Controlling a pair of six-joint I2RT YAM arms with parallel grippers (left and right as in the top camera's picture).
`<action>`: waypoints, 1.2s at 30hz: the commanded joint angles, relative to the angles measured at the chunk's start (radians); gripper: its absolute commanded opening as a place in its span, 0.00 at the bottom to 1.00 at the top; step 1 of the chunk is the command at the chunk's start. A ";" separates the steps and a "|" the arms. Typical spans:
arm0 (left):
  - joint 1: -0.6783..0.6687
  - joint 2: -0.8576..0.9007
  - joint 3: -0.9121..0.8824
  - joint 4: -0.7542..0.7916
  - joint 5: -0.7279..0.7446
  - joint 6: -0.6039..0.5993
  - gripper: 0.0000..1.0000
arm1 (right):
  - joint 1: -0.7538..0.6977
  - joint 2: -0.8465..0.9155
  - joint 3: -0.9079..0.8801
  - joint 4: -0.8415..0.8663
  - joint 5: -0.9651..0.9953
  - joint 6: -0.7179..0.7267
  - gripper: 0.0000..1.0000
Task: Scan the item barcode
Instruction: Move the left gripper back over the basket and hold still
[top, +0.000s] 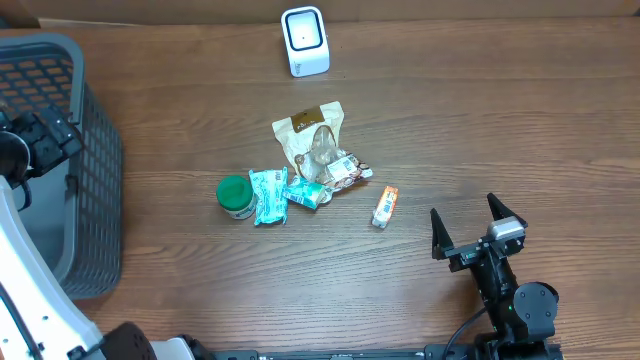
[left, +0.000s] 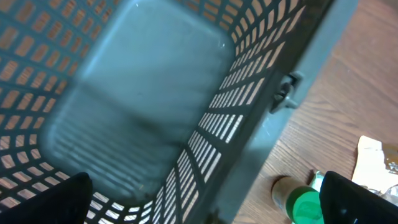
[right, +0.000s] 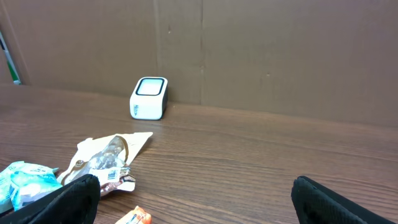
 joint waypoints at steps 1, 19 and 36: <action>0.006 0.051 -0.007 -0.001 0.008 0.023 1.00 | -0.003 -0.009 -0.011 0.003 0.014 0.005 1.00; 0.005 0.176 -0.007 0.000 0.008 0.023 1.00 | -0.003 -0.009 -0.011 0.003 0.014 0.005 1.00; 0.005 0.177 -0.007 0.000 0.008 0.023 1.00 | -0.003 -0.009 -0.011 0.003 0.014 0.005 1.00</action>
